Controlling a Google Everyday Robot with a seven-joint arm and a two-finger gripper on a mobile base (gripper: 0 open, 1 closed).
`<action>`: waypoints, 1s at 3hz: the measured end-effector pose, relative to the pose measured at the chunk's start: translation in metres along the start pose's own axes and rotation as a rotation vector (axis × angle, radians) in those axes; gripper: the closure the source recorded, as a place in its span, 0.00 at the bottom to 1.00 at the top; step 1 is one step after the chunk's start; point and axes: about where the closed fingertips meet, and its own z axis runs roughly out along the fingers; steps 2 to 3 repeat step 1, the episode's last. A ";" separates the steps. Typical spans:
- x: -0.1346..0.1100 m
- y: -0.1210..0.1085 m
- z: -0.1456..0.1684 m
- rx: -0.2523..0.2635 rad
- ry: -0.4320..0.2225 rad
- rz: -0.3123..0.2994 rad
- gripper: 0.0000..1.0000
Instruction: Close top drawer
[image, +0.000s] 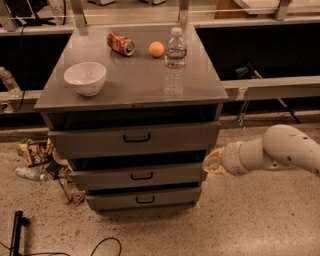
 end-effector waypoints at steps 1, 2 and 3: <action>0.001 0.000 0.001 0.000 -0.001 0.003 0.75; 0.001 0.000 0.001 0.000 -0.001 0.003 0.75; 0.001 0.000 0.001 0.000 -0.001 0.003 0.75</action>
Offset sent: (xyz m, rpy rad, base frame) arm 0.0000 0.0000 0.0000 0.0000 0.0000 0.0000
